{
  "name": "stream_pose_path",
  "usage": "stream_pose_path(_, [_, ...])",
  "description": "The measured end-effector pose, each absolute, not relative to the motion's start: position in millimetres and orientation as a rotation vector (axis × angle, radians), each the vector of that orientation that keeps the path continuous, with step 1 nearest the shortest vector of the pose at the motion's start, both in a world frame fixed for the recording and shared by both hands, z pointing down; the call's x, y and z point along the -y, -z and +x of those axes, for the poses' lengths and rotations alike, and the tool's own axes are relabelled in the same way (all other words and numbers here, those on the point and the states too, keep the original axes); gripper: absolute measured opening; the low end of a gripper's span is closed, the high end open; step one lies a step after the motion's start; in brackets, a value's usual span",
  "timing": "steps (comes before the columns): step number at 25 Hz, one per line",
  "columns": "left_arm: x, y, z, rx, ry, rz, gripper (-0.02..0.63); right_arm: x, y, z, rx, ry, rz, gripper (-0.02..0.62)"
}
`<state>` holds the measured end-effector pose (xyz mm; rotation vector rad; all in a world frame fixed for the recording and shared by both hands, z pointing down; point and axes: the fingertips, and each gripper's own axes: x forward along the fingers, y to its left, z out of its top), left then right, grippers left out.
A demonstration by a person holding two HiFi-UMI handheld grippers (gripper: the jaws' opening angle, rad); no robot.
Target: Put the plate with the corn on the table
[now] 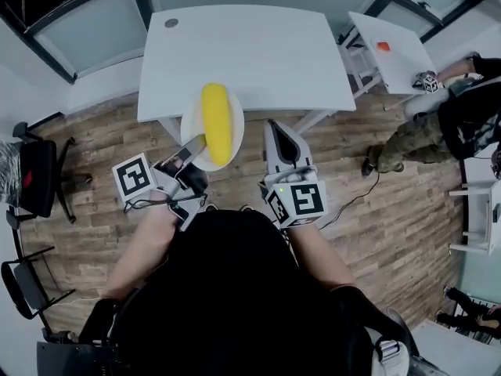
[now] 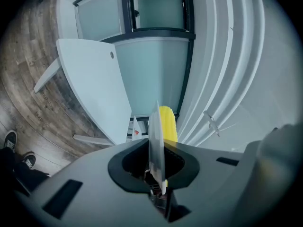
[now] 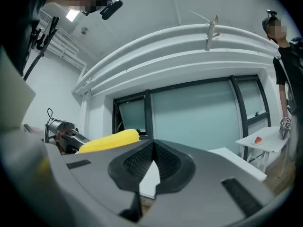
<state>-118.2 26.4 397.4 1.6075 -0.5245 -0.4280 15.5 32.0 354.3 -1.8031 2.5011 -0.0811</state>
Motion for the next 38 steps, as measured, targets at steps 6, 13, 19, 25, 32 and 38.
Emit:
stream_pose_path(6, [-6.7,-410.9,-140.0,0.549,0.401,1.592,0.032,-23.1,-362.7,-3.6,-2.499,0.084,-1.818,0.003])
stream_pose_path(13, [23.8,-428.2,-137.4,0.558,0.377,1.556,0.032,12.7,-379.7,0.8,-2.527,0.167,-1.812,0.003])
stream_pose_path(19, [71.0,-427.7,-125.0,0.578,0.390,1.571,0.032,67.2,-383.8,7.3,-2.583,0.171,-1.736,0.003])
stream_pose_path(25, [149.8,-418.5,-75.5,0.607,0.433,1.581,0.032,151.3,-377.8,49.5,-2.640,0.171,-1.651,0.003])
stream_pose_path(32, [197.6,-425.5,-39.3,0.639,0.478,1.564,0.032,202.6,-378.4,80.3,-2.708,0.164,-1.562,0.003])
stream_pose_path(38, [239.2,-435.9,-28.4,0.654,0.462,1.537,0.032,247.2,-384.3,90.7,-2.716,0.217,-1.558,0.003])
